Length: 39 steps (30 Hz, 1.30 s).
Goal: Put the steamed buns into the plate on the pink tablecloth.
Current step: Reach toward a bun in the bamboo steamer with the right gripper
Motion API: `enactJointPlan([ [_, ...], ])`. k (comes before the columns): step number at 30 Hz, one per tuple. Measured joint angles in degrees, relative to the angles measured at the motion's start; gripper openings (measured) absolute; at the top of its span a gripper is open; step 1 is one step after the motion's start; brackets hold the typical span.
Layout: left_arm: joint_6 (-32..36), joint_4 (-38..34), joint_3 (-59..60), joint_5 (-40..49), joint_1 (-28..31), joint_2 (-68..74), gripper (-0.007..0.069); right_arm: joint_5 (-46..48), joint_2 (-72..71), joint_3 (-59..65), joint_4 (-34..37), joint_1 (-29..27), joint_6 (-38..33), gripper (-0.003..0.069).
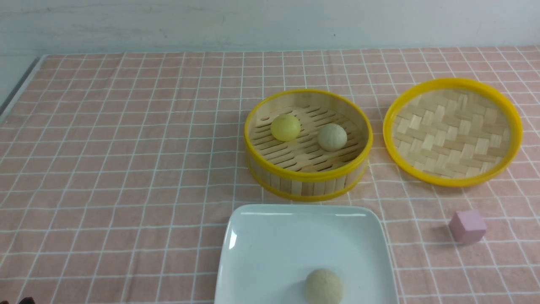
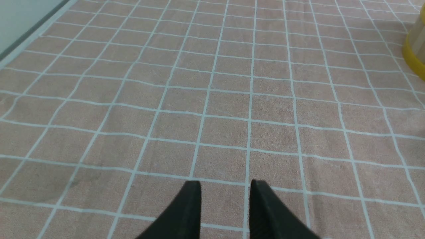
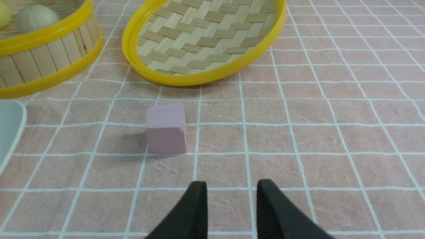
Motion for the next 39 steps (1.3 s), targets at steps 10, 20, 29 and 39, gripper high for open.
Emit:
enactJointPlan([
  [10, 0.0, 0.0, 0.0, 0.0, 0.0, 0.0, 0.0240, 0.0, 0.0, 0.0, 0.0, 0.0, 0.0, 0.0237],
  [20, -1.3, -0.4, 0.0, -0.1, 0.0, 0.0, 0.0240, -0.3, 0.0, 0.1, 2.0, 0.0, 1.2, 0.0237],
  [29, -30.6, -31.8, 0.5, -5.6, 0.0, 0.0, 0.0240, 0.1, 0.0, 0.6, 34.2, 0.0, 18.0, 0.0237],
  [39, -38.4, -41.6, 0.5, -8.7, 0.0, 0.0, 0.0240, -1.3, 0.0, 0.7, 42.1, 0.0, 18.0, 0.0237],
])
